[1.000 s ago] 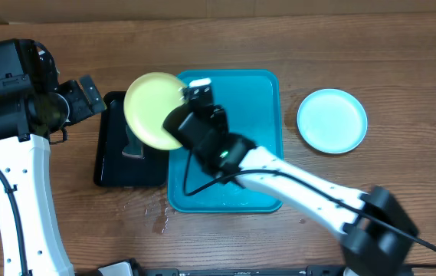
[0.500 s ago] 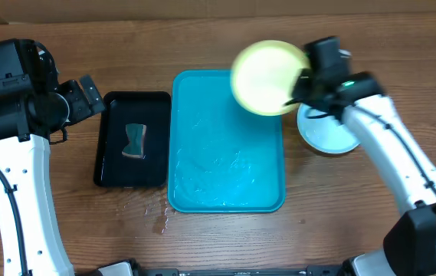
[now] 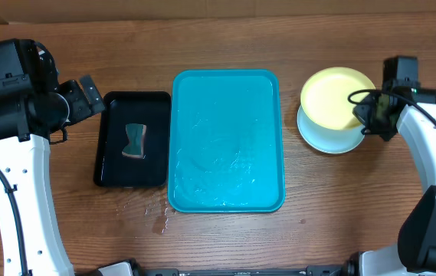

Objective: Clean dirty plates on tray and stack at the side

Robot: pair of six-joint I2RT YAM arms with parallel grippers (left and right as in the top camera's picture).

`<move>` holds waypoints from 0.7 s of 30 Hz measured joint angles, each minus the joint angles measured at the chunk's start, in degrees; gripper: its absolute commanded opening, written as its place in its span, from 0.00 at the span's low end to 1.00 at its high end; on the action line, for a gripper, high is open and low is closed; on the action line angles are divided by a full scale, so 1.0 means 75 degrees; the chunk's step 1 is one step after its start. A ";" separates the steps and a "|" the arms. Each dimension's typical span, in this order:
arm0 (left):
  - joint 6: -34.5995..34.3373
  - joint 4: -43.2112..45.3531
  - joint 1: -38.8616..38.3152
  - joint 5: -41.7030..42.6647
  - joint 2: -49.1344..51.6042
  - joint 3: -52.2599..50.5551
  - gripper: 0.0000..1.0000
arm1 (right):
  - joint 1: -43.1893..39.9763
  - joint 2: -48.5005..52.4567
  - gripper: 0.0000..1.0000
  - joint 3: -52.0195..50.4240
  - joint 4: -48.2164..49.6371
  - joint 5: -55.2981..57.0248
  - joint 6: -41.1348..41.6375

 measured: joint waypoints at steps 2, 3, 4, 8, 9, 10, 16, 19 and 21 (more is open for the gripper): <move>0.0000 -0.0006 0.0000 0.0000 0.0000 -0.0003 1.00 | -0.0125 0.0000 0.04 -0.0245 0.0163 -0.0012 0.0003; 0.0000 -0.0003 0.0000 0.0000 0.0000 -0.0003 1.00 | -0.0172 0.0000 0.04 -0.0347 0.0245 -0.0015 -0.0003; 0.0000 -0.0006 0.0000 0.0000 0.0000 -0.0003 1.00 | -0.0216 0.0000 0.04 -0.0460 0.0318 -0.0017 0.0000; 0.0000 -0.0003 0.0000 0.0000 0.0000 -0.0003 1.00 | -0.0230 0.0000 0.05 -0.0871 0.0641 -0.0029 0.0006; 0.0000 -0.0006 0.0000 0.0000 0.0000 0.0000 1.00 | -0.0224 0.0000 0.13 -0.0970 0.0723 -0.0032 0.0000; 0.0000 -0.0003 0.0000 0.0000 0.0000 -0.0003 1.00 | -0.0221 0.0000 0.18 -0.1049 0.0790 -0.0038 0.0047; 0.0000 -0.0006 0.0000 0.0000 0.0000 0.0000 1.00 | -0.0221 0.0000 0.47 -0.1486 0.1023 -0.0082 0.0009; 0.0000 -0.0006 0.0000 0.0000 0.0000 -0.0003 1.00 | -0.0221 0.0000 0.56 -0.1577 0.1032 -0.0251 -0.0201; 0.0000 -0.0006 0.0000 0.0000 0.0000 -0.0003 1.00 | -0.0221 0.0000 0.59 -0.1580 0.1131 -0.0428 -0.0542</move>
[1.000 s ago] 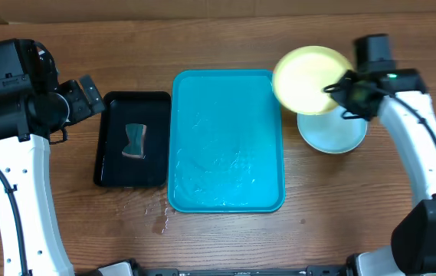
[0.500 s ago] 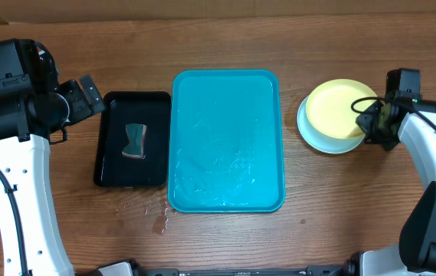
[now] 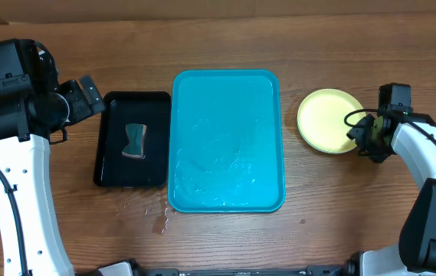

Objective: Clean dirty plates on tray and stack at the side

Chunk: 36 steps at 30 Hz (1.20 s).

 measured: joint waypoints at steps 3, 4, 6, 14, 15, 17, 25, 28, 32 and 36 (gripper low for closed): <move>0.0000 0.0003 0.0000 0.0000 0.0000 0.0003 1.00 | 0.0000 0.0000 0.61 0.0000 0.0015 -0.0227 -0.0388; 0.0000 0.0000 0.0000 0.0000 0.0000 0.0003 1.00 | 0.0000 0.0000 0.61 0.0000 0.0020 -0.0259 -0.0498; 0.0000 0.0000 0.0000 0.0000 0.0000 0.0000 1.00 | 0.0000 0.0000 0.61 0.0000 0.0026 -0.0312 -0.0624; 0.0000 0.0000 0.0000 0.0000 0.0000 0.0003 1.00 | 0.0239 0.0000 0.49 0.0000 0.0361 -0.1154 -0.1597; 0.0000 0.0000 0.0000 0.0000 0.0000 0.0003 1.00 | 0.0358 0.0000 0.39 0.0000 0.0425 -0.1224 -0.1702; 0.0000 0.0000 0.0000 0.0000 0.0000 0.0000 1.00 | 0.0539 0.0000 0.25 0.0000 0.0589 -0.1303 -0.1871; 0.0000 0.0003 0.0000 0.0000 0.0000 0.0003 1.00 | 0.1489 0.0000 0.17 -0.0003 0.1288 -0.1419 -0.2031; 0.0000 0.0000 0.0000 0.0000 0.0000 0.0003 1.00 | 0.1950 0.0000 0.18 -0.0003 0.1536 -0.1378 -0.2127; 0.0000 0.0000 0.0000 0.0000 0.0000 0.0000 1.00 | 0.2480 0.0009 0.35 -0.0003 0.1746 -0.1049 -0.2180; 0.0000 0.0000 0.0000 0.0000 0.0000 0.0003 1.00 | 0.2789 0.0262 0.40 -0.0003 0.1941 -0.0647 -0.2261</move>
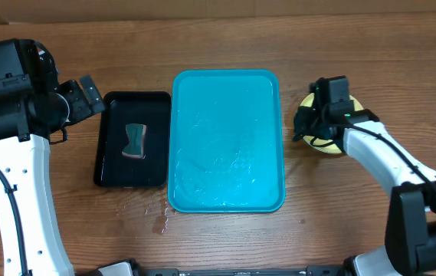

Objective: Clean dirty plates on tray and stack at the side

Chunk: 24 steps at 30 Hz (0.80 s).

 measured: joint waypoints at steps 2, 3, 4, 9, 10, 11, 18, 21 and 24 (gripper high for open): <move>0.0000 0.0003 0.0000 0.0000 0.0000 0.0000 1.00 | 0.0029 0.0195 0.39 0.0000 0.0076 0.0114 -0.0003; 0.0000 0.0003 0.0000 0.0000 0.0000 -0.0003 1.00 | 0.0029 0.0300 0.39 0.0000 0.0108 0.0175 0.0000; 0.0000 0.0003 0.0000 0.0000 0.0000 0.0000 1.00 | 0.0026 0.0402 0.39 0.0000 0.0125 0.0236 -0.0003; 0.0000 0.0000 0.0000 0.0000 0.0000 -0.0003 1.00 | 0.0026 0.0574 0.39 0.0000 0.0137 0.0189 -0.0003; 0.0000 0.0000 0.0000 0.0000 0.0000 0.0000 1.00 | 0.0026 0.0574 0.40 0.0000 0.0134 0.0122 -0.0003; 0.0000 0.0000 0.0000 0.0000 0.0000 0.0000 1.00 | 0.0026 0.0574 0.40 0.0000 0.0134 0.0015 -0.0003; 0.0000 0.0003 0.0000 0.0000 0.0000 -0.0003 1.00 | 0.0012 0.0574 0.40 0.0000 0.0134 -0.0589 -0.0003; 0.0000 0.0000 0.0000 0.0000 0.0000 -0.0003 1.00 | 0.0012 0.0574 0.40 0.0000 0.0131 -0.0836 -0.0006; 0.0000 0.0000 0.0000 0.0000 0.0000 0.0000 1.00 | 0.0012 0.0574 0.40 0.0000 0.0134 -0.1113 -0.0003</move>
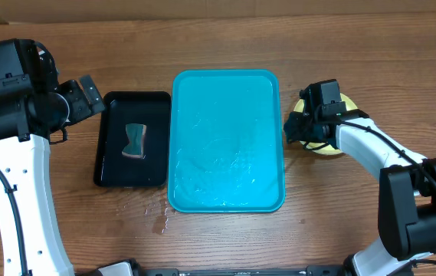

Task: Clean dirty plates on tray and stack at the side
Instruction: 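Lower the yellow plate onto the pale blue plate at right, then open the right gripper to release the yellow plate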

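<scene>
The teal tray (225,138) lies in the middle of the table, bare and wet, with no plate on it. A yellow plate (349,104) lies flat on the table right of the tray, mostly hidden under my right arm; whatever is under it does not show. My right gripper (293,132) hangs between the plate's left rim and the tray's right edge, its fingers apart and holding nothing. My left gripper (91,92) is open beside the far left corner of the black tray, also holding nothing.
A black tray (110,172) left of the teal one holds a blue-green sponge (135,141). Water drops (160,218) lie on the wood in front of the trays. The table's far edge runs along the top.
My right gripper has shifted a little further left, from over the yellow plate to its left rim by the tray's edge. The plate, sponge and left arm have stayed put.
My right gripper held the yellow plate tilted over a pale plate at the right. Then the yellow plate lay flat on it, the gripper at its right rim. Then the arm was above the plate, let go of it, and now the gripper is near the tray.
</scene>
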Robot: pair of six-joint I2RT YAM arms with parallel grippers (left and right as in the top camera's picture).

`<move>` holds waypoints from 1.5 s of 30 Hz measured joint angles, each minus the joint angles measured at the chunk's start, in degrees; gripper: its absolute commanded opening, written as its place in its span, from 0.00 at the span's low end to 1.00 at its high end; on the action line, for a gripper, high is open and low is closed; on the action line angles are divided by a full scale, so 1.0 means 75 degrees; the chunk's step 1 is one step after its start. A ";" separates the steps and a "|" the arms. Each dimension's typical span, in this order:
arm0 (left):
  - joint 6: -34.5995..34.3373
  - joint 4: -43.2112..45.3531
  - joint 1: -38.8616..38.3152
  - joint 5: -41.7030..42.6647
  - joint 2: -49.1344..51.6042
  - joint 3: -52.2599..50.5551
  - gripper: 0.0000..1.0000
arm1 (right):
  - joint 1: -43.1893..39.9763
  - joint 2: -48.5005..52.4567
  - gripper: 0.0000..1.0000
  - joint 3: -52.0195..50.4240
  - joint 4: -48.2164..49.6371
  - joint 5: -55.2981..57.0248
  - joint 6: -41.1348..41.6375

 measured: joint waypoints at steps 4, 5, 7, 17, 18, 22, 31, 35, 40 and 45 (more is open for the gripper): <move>0.0000 0.0003 0.0000 0.0000 0.0000 -0.0003 1.00 | 0.0000 0.0000 0.40 0.0000 0.0009 -0.0286 0.0000; 0.0000 0.0000 0.0000 0.0000 0.0000 0.0000 1.00 | 0.0000 0.0000 0.41 0.0000 0.0006 -0.0338 -0.0003; 0.0000 0.0000 0.0000 0.0000 0.0000 -0.0003 1.00 | 0.0000 0.0000 0.41 0.0000 0.0006 -0.0417 0.0000; 0.0000 0.0003 0.0000 0.0000 0.0000 -0.0003 1.00 | 0.0000 0.0000 0.44 0.0000 0.0079 -0.0758 0.0023; 0.0000 0.0000 0.0000 0.0000 0.0000 0.0000 1.00 | 0.0000 0.0000 0.44 0.0000 0.0082 -0.0801 0.0023; 0.0000 0.0000 0.0000 0.0000 0.0000 0.0000 1.00 | 0.0000 0.0000 0.45 0.0000 0.0085 -0.0848 0.0023; 0.0000 0.0000 0.0000 0.0000 0.0000 -0.0003 1.00 | 0.0000 -0.0364 0.57 0.0731 -0.1037 0.0000 -0.0522; 0.0000 0.0000 0.0000 0.0000 0.0000 -0.0003 1.00 | 0.0000 -0.0909 0.67 0.1139 -0.1052 0.0096 -0.0959; 0.0000 0.0003 0.0000 0.0000 0.0000 0.0000 1.00 | 0.0000 -0.1431 1.00 0.1288 -0.1026 0.0379 -0.1376; 0.0000 0.0000 0.0000 0.0000 0.0000 -0.0003 1.00 | 0.0000 -0.1428 1.00 0.1291 -0.1262 0.0673 -0.1498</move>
